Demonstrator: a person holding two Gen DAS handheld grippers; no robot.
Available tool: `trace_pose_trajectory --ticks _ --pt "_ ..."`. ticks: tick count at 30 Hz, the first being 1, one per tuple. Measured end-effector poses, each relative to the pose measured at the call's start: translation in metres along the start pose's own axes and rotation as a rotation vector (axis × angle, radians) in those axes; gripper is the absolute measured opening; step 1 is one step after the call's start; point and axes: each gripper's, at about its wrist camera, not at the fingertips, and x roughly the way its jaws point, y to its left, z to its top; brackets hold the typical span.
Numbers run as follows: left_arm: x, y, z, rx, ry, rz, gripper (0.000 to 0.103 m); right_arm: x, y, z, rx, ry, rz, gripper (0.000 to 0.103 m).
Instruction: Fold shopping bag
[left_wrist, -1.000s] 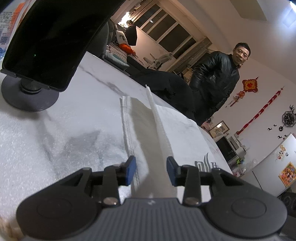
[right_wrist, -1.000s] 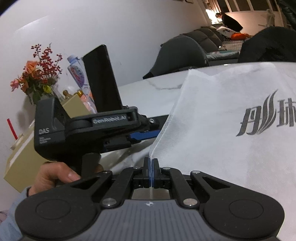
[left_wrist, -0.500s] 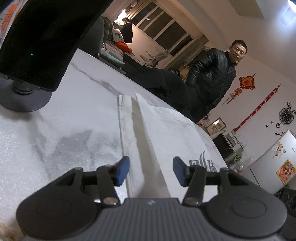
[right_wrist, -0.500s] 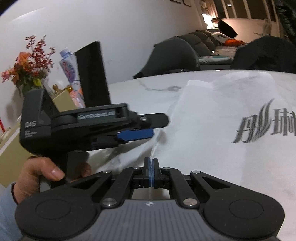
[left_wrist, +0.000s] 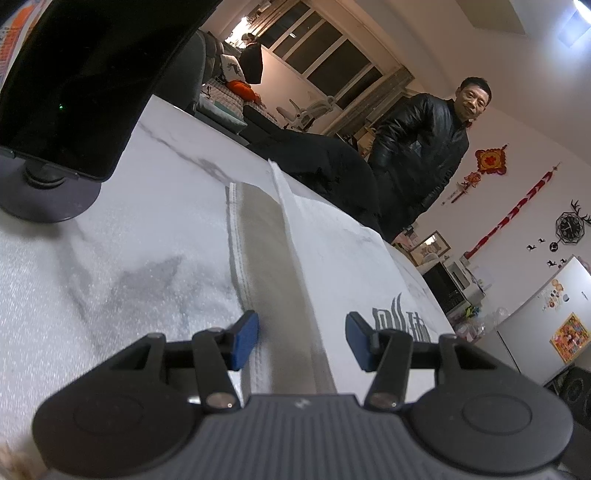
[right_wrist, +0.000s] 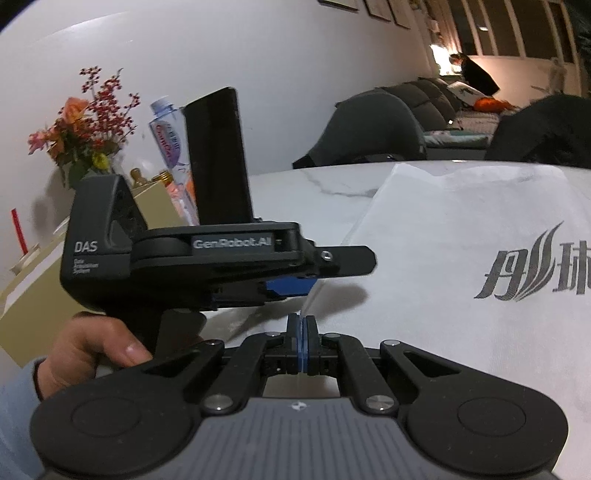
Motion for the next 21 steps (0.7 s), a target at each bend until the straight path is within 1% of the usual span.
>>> trace_pose_trajectory --ticks 7,13,17,19,21 --pt "-0.001 -0.001 -0.002 0.009 0.002 -0.004 0.05 0.008 0.005 -0.002 -0.031 0.012 0.023 0.003" --pt "-0.003 -0.002 -0.002 0.011 0.002 -0.007 0.05 0.02 0.0 -0.009 -0.026 0.045 0.032 0.003" --pt "-0.003 0.002 0.006 -0.07 0.02 0.008 0.049 0.02 -0.006 -0.009 0.004 0.047 0.055 0.003" --pt "-0.001 0.002 0.01 -0.078 0.031 0.03 0.046 0.02 -0.007 -0.01 0.011 0.048 0.059 0.003" --pt "0.001 -0.003 0.012 -0.037 0.03 0.081 0.038 0.02 -0.007 -0.01 0.011 0.048 0.059 0.003"
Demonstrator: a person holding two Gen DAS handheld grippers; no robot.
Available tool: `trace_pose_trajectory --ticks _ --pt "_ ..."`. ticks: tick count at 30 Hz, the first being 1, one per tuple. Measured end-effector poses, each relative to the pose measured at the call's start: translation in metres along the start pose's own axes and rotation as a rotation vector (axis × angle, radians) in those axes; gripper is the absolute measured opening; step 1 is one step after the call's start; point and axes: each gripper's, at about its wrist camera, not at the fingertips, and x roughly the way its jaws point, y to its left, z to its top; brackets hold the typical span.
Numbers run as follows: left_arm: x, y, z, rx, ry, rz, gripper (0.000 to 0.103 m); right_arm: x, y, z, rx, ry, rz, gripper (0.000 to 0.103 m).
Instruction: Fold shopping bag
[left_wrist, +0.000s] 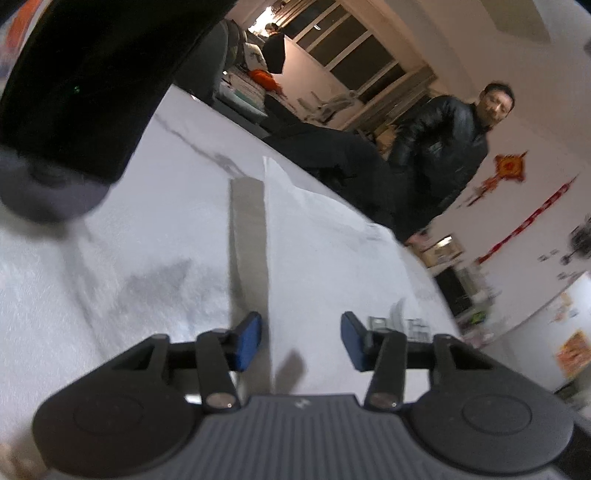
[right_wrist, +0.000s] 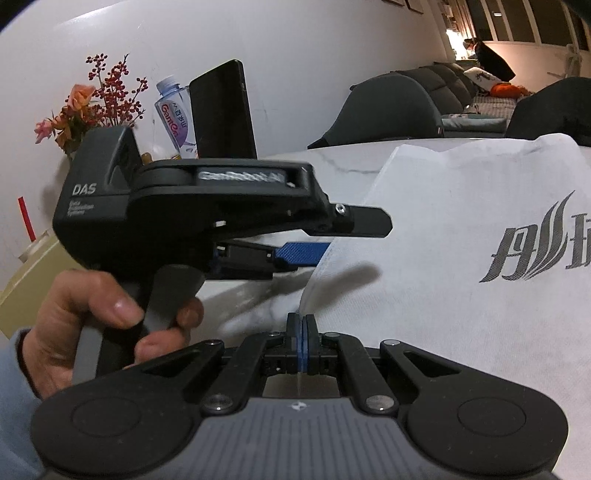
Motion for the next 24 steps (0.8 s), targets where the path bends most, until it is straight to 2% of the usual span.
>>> trace_pose_trajectory --ticks 1,3,6,7,10,13,15,17,19,24 --pt "0.001 -0.003 0.0 0.026 -0.002 0.027 0.035 0.0 0.0 0.0 -0.001 0.0 -0.001 0.003" --pt "0.002 -0.01 -0.002 0.073 -0.009 0.086 0.019 0.0 0.0 0.0 -0.002 0.0 -0.003 0.003" --pt "0.003 -0.018 -0.007 0.142 -0.031 0.158 0.008 -0.002 0.003 0.0 -0.022 0.004 -0.014 0.004" --pt "0.003 -0.019 -0.009 0.148 -0.038 0.163 0.007 -0.005 0.005 0.0 -0.041 0.011 -0.024 0.008" --pt "0.003 -0.023 -0.012 0.18 -0.053 0.182 0.005 -0.025 0.004 0.005 -0.055 -0.003 -0.055 0.031" --pt "0.004 -0.027 -0.012 0.194 -0.061 0.184 0.004 -0.06 -0.011 0.013 -0.037 -0.072 -0.094 0.039" --pt "0.003 -0.027 -0.012 0.192 -0.064 0.181 0.004 -0.086 -0.032 0.017 -0.017 -0.125 -0.153 0.046" --pt "0.002 -0.027 -0.014 0.187 -0.067 0.178 0.004 -0.106 -0.057 0.019 0.025 -0.162 -0.219 0.059" --pt "0.003 -0.027 -0.014 0.187 -0.072 0.177 0.004 -0.121 -0.092 0.018 0.115 -0.169 -0.238 0.062" --pt "0.005 -0.027 -0.015 0.183 -0.079 0.178 0.004 -0.135 -0.164 0.004 0.391 -0.171 -0.128 0.062"
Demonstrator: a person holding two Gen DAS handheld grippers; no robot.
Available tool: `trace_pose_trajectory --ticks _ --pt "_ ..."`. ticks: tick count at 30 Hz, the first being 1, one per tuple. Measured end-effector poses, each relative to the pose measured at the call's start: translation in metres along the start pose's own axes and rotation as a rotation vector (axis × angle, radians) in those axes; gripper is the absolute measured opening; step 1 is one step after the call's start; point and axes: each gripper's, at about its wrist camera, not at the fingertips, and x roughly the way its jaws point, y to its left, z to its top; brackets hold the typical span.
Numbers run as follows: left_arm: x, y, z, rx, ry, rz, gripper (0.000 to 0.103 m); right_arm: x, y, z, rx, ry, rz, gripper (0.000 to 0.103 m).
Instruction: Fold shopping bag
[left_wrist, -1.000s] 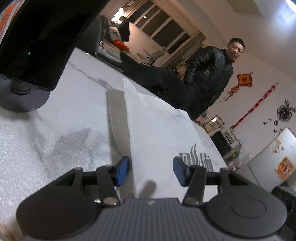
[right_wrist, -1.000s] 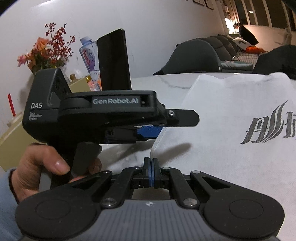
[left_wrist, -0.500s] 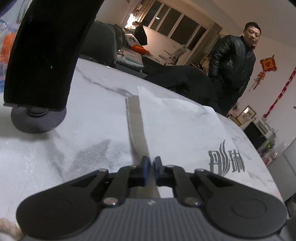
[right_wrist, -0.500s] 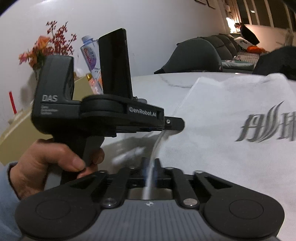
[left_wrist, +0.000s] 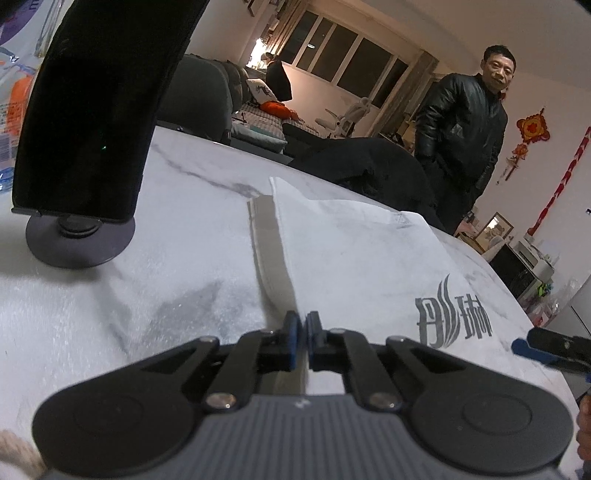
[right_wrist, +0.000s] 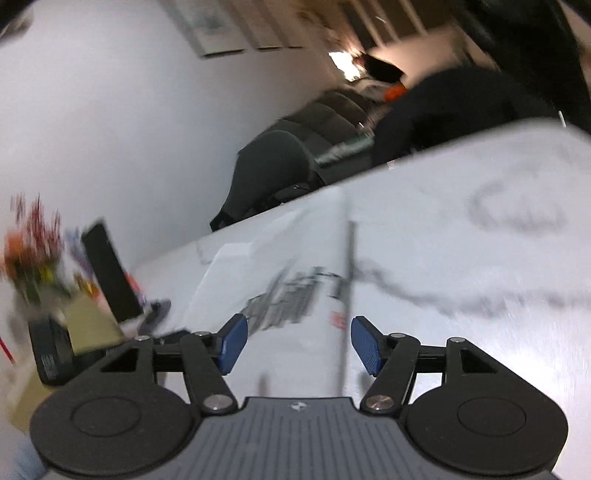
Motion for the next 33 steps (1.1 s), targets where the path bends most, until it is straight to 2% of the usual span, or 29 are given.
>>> trace_pose_trajectory --ticks 4,8,15,20,24,28,30,33 --pt "0.001 -0.001 -0.001 -0.008 -0.01 0.014 0.004 0.006 -0.031 0.002 0.144 0.014 0.049 0.053" --pt "0.002 0.004 -0.001 -0.036 -0.015 0.004 0.004 0.022 -0.037 0.004 0.166 0.042 0.043 0.04" --pt "0.005 0.0 -0.001 -0.039 -0.035 0.037 0.004 0.051 -0.052 0.032 0.239 0.047 0.067 0.038" --pt "-0.004 -0.003 -0.003 -0.025 -0.088 0.041 0.004 0.076 -0.06 0.055 0.288 0.061 0.086 0.038" --pt "-0.004 0.001 -0.003 -0.051 -0.095 0.037 0.004 0.101 -0.053 0.067 0.265 0.088 0.074 0.038" --pt "-0.002 0.008 -0.003 -0.091 -0.085 0.033 0.004 0.12 -0.045 0.075 0.226 0.098 0.067 0.032" --pt "-0.001 0.012 -0.003 -0.112 -0.077 0.031 0.004 0.129 -0.032 0.077 0.172 0.112 0.043 0.027" --pt "0.003 0.017 -0.001 -0.134 -0.067 0.027 0.004 0.138 -0.013 0.079 0.023 0.126 -0.028 0.02"
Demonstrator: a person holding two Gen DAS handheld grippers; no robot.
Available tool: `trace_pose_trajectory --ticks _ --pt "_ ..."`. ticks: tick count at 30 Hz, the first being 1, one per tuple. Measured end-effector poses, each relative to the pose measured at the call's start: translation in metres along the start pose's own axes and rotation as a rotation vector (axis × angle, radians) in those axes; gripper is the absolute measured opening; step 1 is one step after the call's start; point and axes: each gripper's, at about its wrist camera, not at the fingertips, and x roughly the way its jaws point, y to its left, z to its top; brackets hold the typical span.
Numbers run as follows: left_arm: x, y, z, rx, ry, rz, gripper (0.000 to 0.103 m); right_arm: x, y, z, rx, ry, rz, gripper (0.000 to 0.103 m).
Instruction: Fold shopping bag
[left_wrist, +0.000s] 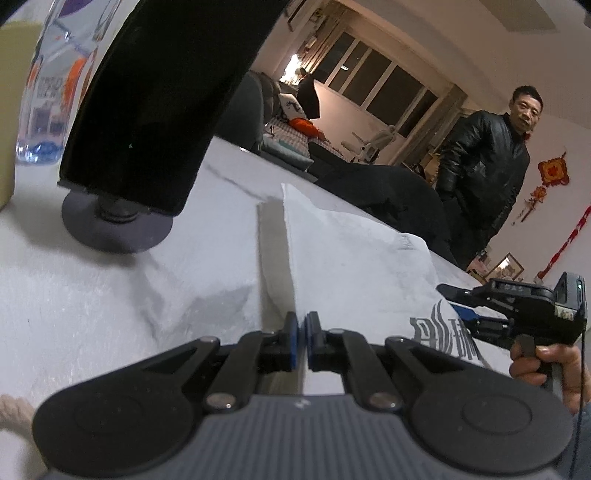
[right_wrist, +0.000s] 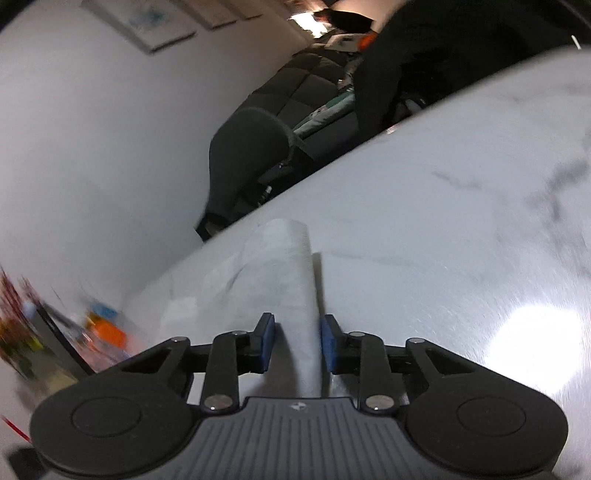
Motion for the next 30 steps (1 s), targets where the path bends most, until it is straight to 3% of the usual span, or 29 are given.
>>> trace_pose_trajectory --ticks 4,8,16,21,23,26,30 --pt "0.002 0.0 0.002 -0.004 -0.001 0.008 0.005 0.007 0.032 -0.008 -0.246 -0.009 -0.145 0.01" --pt "0.007 -0.012 0.002 0.055 0.005 0.046 0.005 0.0 0.037 -0.013 -0.264 -0.048 -0.21 0.006" --pt "0.028 -0.056 0.005 0.231 0.052 0.047 0.01 -0.012 0.028 -0.011 -0.323 -0.093 -0.351 0.005" --pt "0.017 -0.075 0.014 0.246 0.01 -0.006 0.015 -0.02 0.021 -0.009 -0.318 -0.105 -0.34 0.011" --pt "0.014 -0.083 0.015 0.277 0.013 -0.022 0.02 -0.033 0.025 -0.009 -0.324 -0.126 -0.333 0.023" --pt "0.015 -0.095 0.016 0.321 0.033 -0.046 0.027 -0.05 0.035 -0.012 -0.348 -0.161 -0.328 0.024" --pt "0.014 -0.11 0.009 0.386 0.079 -0.085 0.028 -0.074 0.054 -0.029 -0.414 -0.181 -0.326 0.024"
